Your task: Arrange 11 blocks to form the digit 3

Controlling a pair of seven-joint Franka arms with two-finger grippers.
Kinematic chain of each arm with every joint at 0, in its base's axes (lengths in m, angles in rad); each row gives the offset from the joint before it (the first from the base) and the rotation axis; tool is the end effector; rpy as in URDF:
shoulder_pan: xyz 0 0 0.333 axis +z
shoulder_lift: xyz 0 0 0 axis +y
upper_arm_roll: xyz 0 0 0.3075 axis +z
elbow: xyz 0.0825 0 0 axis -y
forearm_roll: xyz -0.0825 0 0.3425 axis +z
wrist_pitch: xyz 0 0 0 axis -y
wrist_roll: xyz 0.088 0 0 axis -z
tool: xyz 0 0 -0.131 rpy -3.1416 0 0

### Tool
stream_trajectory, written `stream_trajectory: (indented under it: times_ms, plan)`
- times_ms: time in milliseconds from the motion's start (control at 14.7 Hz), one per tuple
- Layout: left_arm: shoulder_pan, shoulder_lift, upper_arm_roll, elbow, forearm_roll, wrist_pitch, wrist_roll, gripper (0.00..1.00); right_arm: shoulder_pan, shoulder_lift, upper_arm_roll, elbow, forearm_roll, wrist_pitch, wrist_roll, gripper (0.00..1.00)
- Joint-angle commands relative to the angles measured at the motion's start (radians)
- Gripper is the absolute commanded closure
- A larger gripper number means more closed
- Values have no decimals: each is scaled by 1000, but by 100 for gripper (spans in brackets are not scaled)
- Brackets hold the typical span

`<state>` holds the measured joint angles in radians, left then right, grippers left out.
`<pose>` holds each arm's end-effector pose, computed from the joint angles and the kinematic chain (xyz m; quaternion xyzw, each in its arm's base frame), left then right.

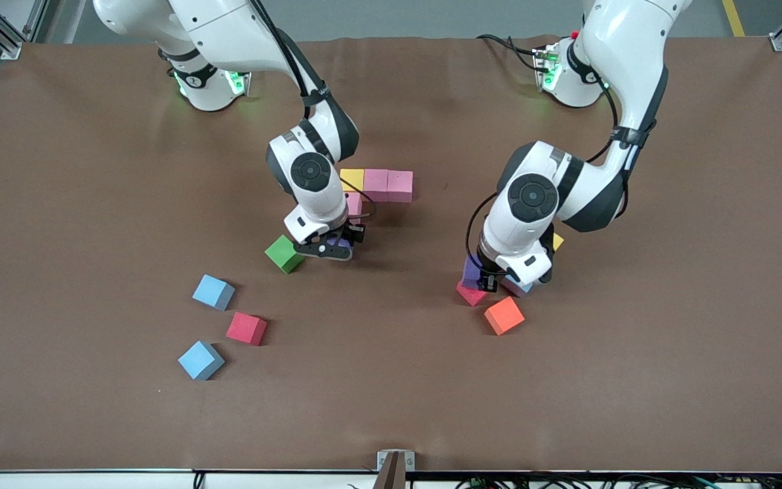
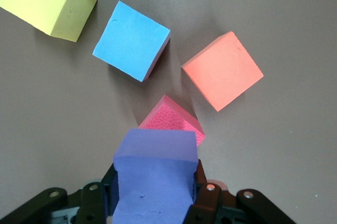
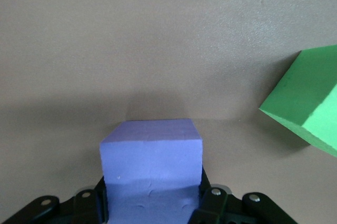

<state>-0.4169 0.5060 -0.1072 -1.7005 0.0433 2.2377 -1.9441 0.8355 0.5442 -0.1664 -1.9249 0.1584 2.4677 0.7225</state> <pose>0.5567 -0.3116 0.2983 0.7621 0.6472 -0.0024 0.0191 0.4644 0.3743 0.2097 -0.9970 0.0764 0.0005 0.0083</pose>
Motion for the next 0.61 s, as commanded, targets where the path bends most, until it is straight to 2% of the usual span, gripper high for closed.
stream_trajectory:
  times_ms: [0,544]
  plan:
    - [6,11,0,25,-14,-18,4,68,17,-59,-10,-66,3,33,17,99]
    - [4,11,0,30,-13,-18,2,68,28,-59,-10,-82,3,37,17,99]
